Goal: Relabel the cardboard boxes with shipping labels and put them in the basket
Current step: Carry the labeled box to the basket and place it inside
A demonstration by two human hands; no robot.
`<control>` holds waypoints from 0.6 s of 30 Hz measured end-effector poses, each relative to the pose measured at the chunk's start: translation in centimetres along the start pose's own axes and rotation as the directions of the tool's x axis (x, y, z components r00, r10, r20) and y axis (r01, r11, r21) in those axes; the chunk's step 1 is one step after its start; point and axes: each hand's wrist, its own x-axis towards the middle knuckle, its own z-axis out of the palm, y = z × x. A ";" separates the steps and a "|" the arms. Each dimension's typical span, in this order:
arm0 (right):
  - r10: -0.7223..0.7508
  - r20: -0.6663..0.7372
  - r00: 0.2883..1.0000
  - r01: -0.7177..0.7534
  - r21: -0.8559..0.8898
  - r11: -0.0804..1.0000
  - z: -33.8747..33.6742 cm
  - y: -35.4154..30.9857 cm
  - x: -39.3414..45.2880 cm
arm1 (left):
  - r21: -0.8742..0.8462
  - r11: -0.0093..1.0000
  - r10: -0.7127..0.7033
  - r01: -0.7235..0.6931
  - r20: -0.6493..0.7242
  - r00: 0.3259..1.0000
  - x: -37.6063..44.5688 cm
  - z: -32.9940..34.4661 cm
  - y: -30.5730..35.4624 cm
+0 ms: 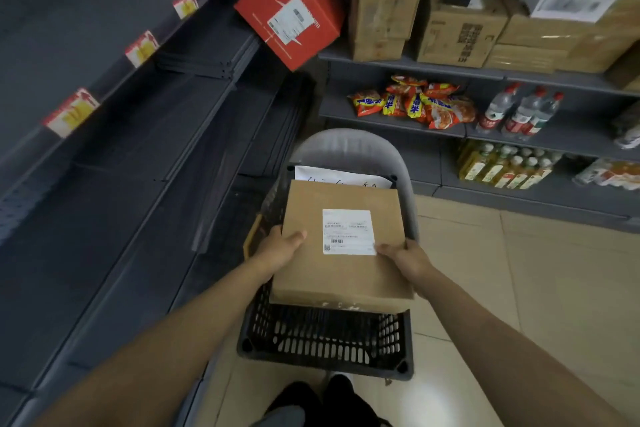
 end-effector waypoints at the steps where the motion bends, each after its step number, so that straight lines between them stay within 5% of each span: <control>1: 0.018 0.007 1.000 -0.018 0.004 1.000 0.1 -0.2 0.9 | 0.002 1.000 -0.015 0.015 0.009 1.000 0.9 0.1 0.1; 18: 0.238 -0.090 0.967 -0.246 -0.096 0.964 4.2 -2.2 16.2 | 0.102 0.984 -0.157 0.144 0.127 0.979 17.7 0.6 0.7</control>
